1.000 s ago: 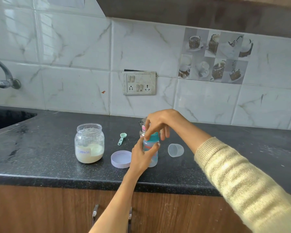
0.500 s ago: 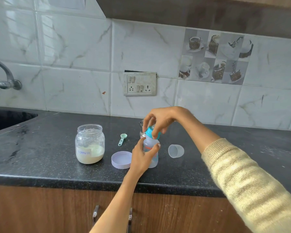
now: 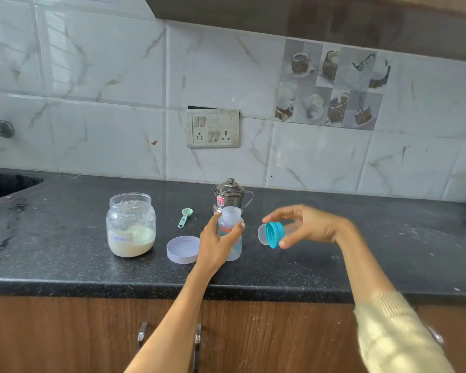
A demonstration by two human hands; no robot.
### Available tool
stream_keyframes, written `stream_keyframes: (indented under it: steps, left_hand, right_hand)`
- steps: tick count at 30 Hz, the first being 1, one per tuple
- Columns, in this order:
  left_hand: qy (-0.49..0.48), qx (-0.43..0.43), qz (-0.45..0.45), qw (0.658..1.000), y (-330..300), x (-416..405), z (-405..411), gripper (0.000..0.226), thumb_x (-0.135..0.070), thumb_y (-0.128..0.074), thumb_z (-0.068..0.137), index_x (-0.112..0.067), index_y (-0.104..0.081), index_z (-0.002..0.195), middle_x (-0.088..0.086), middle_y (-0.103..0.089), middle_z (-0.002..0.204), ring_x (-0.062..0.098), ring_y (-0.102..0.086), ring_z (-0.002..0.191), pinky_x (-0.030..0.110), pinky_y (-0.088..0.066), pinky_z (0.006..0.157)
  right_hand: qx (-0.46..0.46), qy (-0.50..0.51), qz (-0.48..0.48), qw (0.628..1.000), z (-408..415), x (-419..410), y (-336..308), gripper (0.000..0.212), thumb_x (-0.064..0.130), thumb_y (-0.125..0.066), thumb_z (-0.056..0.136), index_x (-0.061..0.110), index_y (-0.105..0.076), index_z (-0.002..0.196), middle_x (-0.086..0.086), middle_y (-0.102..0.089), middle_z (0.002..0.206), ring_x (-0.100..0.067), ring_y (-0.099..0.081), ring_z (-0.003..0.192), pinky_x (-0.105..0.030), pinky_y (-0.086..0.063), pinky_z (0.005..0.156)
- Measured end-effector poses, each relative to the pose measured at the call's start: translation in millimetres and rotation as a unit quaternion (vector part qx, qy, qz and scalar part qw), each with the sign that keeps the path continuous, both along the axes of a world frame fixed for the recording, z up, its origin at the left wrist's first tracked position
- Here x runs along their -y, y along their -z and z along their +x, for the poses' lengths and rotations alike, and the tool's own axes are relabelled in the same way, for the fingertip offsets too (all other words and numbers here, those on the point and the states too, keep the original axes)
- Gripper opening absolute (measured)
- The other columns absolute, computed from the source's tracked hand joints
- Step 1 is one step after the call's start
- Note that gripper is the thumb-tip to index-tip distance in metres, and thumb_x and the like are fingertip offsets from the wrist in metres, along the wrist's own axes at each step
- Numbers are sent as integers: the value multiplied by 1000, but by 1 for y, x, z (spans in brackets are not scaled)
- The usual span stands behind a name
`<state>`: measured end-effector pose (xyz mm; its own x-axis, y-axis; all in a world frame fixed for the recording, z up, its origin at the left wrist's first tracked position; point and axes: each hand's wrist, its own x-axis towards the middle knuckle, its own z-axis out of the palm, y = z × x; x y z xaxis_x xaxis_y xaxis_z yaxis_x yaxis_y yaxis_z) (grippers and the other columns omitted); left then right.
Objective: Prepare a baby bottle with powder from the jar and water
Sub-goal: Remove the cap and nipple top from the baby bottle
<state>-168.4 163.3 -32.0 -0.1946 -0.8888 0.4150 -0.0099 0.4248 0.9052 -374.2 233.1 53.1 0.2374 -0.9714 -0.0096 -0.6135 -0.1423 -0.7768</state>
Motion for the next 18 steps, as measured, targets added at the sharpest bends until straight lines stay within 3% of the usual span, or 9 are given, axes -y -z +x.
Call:
stream_keyframes:
  steps: [4,7,18]
  left_hand:
    - [-6,12,3,1000,-1,-1,-1,43,-35,-62,85,-15,-51,122,-2,-59,110,14,-56,99,27,-44,83]
    - [-8,18,5,1000,-1,-1,-1,48,-35,-61,86,-15,-49,127,0,-58,116,15,-55,103,27,-44,85]
    - [-3,12,12,1000,-4,-4,-1,36,-32,-62,86,-19,-51,117,-4,-58,106,11,-54,96,25,-41,79]
  right_hand:
    - [37,16,23,999,-4,-1,32,46,-4,-76,70,24,-67,105,7,-62,119,-9,-58,112,-18,-49,88]
    - [53,23,32,998,-6,2,42,46,-3,-76,71,23,-67,107,0,-62,120,-14,-60,111,-23,-50,92]
    - [53,51,14,997,-12,5,57,46,-3,-73,74,27,-64,108,7,-63,116,-14,-57,112,-17,-51,86]
